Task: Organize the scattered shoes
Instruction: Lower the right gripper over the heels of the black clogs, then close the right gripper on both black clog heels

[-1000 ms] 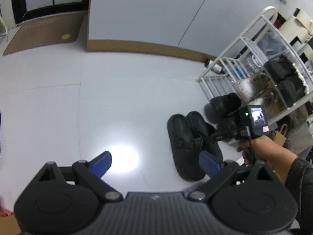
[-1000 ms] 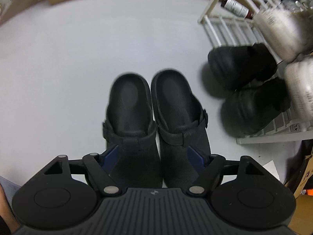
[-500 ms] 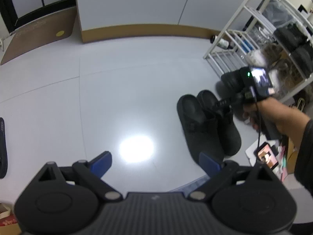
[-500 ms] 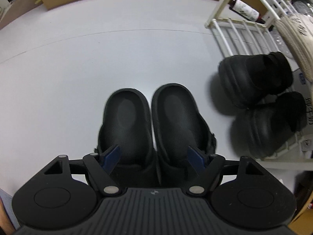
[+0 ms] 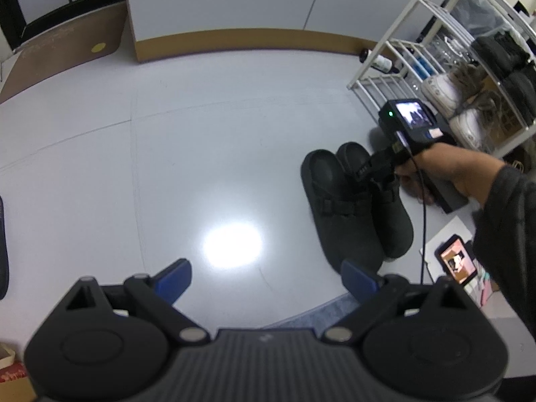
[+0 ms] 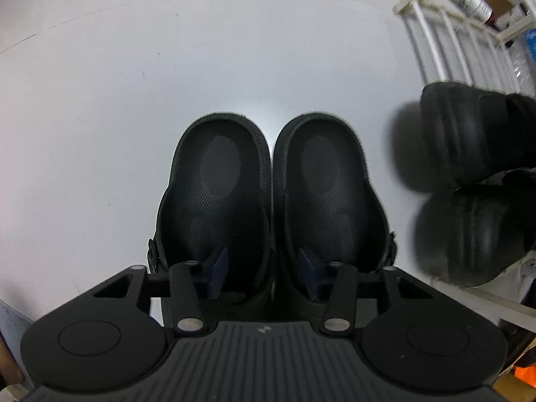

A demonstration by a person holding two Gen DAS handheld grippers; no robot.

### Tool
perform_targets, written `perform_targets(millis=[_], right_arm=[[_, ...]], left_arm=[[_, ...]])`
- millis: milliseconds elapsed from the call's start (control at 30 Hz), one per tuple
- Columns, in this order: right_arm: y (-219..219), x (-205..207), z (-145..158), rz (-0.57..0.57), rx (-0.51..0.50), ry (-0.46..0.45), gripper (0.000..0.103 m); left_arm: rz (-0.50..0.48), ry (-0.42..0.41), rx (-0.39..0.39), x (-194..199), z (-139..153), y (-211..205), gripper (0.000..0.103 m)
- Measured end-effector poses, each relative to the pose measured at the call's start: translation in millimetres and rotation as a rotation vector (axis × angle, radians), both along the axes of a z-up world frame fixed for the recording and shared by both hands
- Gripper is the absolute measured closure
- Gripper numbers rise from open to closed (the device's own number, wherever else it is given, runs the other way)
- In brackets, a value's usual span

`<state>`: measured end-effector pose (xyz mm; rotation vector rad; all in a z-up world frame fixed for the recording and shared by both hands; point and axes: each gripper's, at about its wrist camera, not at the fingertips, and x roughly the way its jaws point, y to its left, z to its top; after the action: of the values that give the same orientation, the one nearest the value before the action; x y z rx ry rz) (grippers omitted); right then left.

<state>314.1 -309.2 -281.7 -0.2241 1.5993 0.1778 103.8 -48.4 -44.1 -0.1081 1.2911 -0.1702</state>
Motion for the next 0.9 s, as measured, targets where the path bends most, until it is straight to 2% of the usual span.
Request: perform_targets(millis=[100,300,400,500,700,767,900], right_arm=[[2,9,-12,0.009,-0.027,0.033,0.069],[0,12,-47,0.046,-0.061,0.103,0.069],[4,10,-60,0.083,-0.089,0.141,0.066],[6,12,-60,0.099,-0.087,0.155,0.069],[-1,14,-49,0.022,-0.031,0.140,0.075],[5,14,-47,0.033,-0.015,0.135,0.075],[30,10,-49,0.120,-0.050,0.175,0.073]], left_arm=[[0.019,0.019,-0.001,3,-6,1,0.006],[0.001,0.031,-0.014,2,-6,-4,0.006],[-0.008,0.033,-0.023,-1,-4,-4,0.006],[-0.007,0.038,-0.023,-1,-4,-3,0.006],[-0.003,0.030,-0.020,1,-1,-3,0.006],[-0.006,0.030,-0.011,0,-1,-4,0.006],[-0.001,0.031,-0.014,-2,0,-4,0.006]])
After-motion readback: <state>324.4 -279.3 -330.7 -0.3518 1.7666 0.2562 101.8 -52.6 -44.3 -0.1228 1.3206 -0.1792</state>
